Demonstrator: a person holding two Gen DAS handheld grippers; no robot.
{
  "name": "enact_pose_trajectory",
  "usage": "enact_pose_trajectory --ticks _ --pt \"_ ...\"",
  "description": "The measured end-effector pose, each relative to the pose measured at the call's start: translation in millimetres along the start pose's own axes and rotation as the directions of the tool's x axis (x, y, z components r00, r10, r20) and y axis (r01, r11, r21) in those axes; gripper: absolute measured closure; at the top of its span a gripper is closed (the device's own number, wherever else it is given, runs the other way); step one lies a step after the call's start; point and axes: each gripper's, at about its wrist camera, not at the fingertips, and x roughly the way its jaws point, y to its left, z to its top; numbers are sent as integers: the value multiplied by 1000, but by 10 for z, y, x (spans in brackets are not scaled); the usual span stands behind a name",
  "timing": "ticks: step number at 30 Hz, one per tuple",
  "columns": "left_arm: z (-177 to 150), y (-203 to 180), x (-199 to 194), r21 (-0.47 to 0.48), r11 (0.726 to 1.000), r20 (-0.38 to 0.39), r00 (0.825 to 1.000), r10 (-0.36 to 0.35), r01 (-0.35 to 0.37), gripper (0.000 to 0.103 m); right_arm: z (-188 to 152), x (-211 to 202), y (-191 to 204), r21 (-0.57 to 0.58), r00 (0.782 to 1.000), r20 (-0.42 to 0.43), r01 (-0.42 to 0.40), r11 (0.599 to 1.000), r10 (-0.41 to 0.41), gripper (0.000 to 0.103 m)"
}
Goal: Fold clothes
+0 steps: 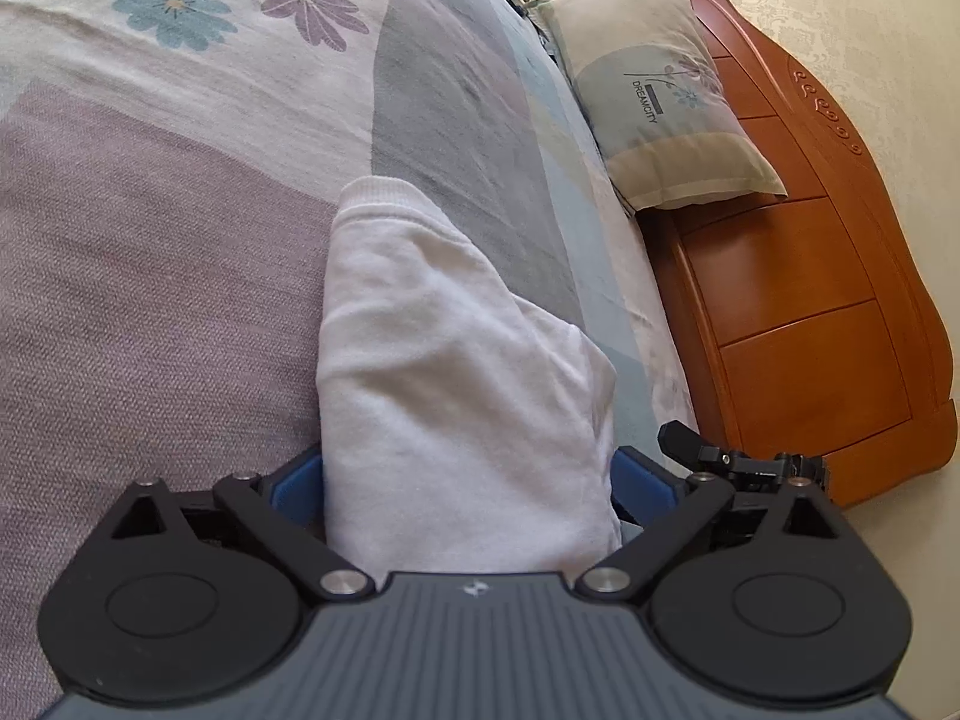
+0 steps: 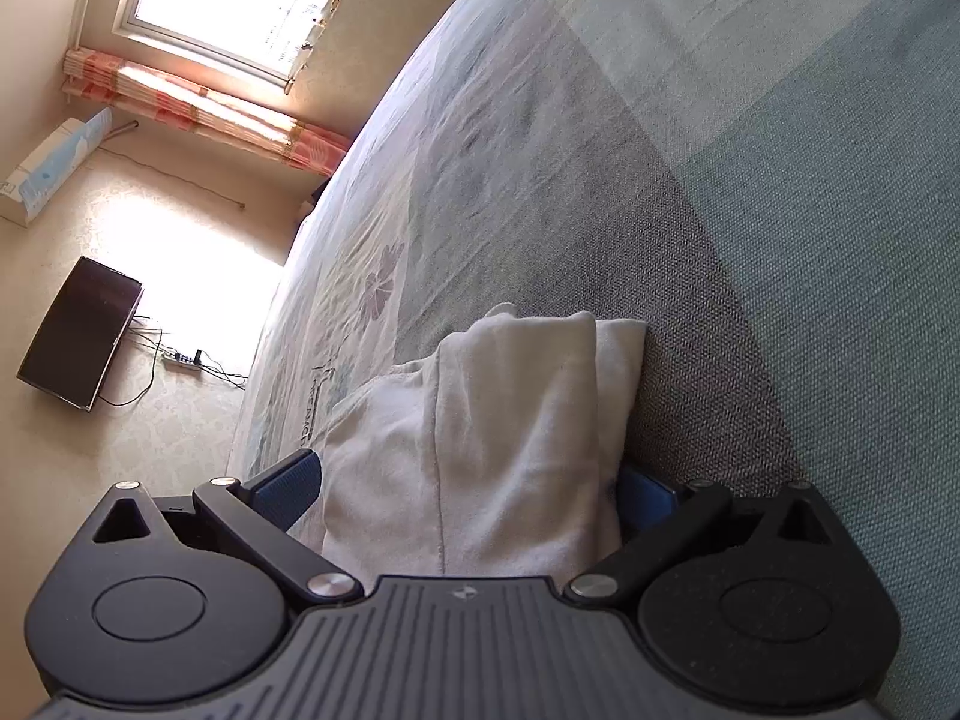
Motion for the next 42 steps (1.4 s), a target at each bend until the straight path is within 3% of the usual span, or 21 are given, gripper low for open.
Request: enact_pose_trajectory --ticks 3,8,17,24,28,33,42 --pt "-83 55 -70 -13 999 -2 999 -37 37 6 -184 -118 24 9 1000 -30 -8 1000 8 0" --pt "45 58 13 -27 999 6 999 -43 44 6 -329 -175 10 9 999 -35 -38 999 39 0" --pt "162 -57 144 24 1000 -13 1000 -7 7 5 -67 47 8 12 999 -31 -31 999 31 0" --pt "-14 -7 14 0 1000 -47 998 -31 31 4 -270 -138 4 3 998 -57 -33 999 33 0" --pt "57 18 71 -34 999 -37 999 -36 35 4 -306 -150 9 -12 999 -45 -26 1000 26 0" --pt "124 -35 169 -16 1000 -39 999 -13 12 3 -216 -72 -11 19 999 -35 -28 999 29 0" --pt "92 -51 167 4 1000 -33 999 -12 12 2 -271 -73 -20 -32 999 -20 -33 999 33 0"
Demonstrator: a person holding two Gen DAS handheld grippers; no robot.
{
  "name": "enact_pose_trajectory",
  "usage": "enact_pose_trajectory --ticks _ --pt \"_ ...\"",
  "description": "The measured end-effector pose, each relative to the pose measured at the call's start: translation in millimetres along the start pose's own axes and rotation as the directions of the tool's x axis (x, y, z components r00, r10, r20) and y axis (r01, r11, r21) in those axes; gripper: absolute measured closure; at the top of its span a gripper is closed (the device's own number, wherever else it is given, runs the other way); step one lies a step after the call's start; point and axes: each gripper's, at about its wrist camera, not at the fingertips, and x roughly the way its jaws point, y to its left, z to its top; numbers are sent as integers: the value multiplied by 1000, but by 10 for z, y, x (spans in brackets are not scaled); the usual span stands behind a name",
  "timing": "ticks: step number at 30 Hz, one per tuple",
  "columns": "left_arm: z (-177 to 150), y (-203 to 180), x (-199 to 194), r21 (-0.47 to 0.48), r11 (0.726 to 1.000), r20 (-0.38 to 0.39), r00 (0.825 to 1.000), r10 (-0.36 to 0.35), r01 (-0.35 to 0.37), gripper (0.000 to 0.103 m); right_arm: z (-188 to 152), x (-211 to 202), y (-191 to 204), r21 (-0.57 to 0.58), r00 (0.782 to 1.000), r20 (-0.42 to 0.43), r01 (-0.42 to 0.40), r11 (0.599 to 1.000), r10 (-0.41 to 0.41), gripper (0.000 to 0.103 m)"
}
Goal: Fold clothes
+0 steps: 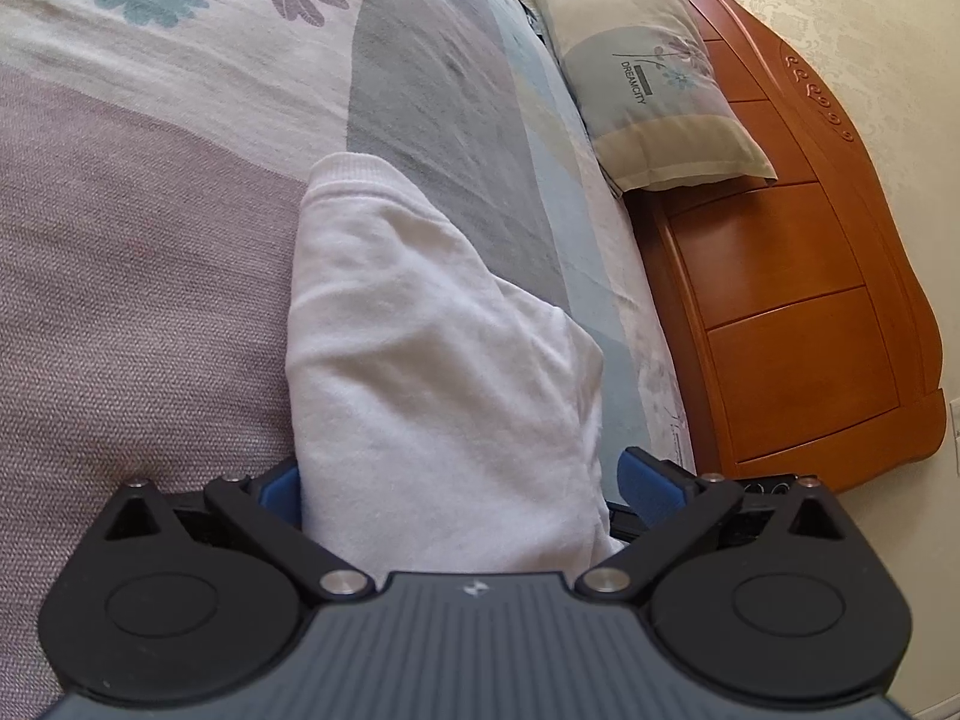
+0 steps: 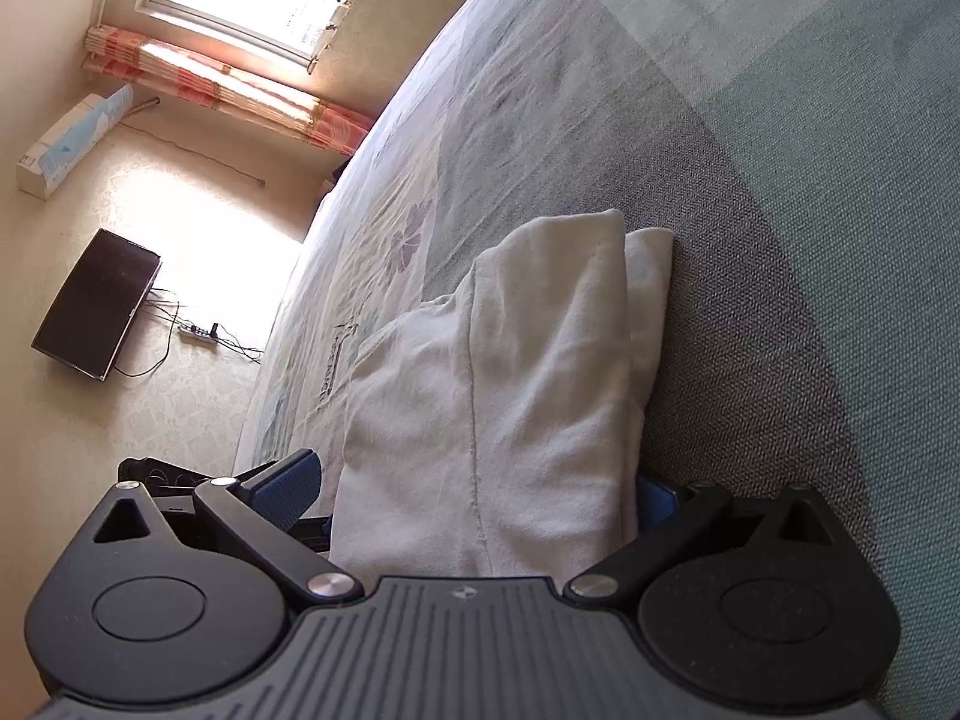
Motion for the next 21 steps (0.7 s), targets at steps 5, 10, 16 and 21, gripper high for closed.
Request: enact_pose_trajectory --ticks 5,10,16,21 --pt "-2 -7 9 -1 1000 -4 1000 3 -3 2 4 -16 1 5 1000 -1 -5 1000 5 0" --pt "-5 -13 17 -1 1000 -9 1000 6 -6 2 -44 -44 -1 -11 1000 0 -6 1000 6 0" --pt "-22 -39 32 17 1000 -9 1000 15 -14 2 54 27 6 5 1000 -12 3 1000 -3 0" --pt "-69 -47 -24 -34 999 -11 1000 -21 21 2 3 4 -15 -7 1000 2 -14 1000 14 0"
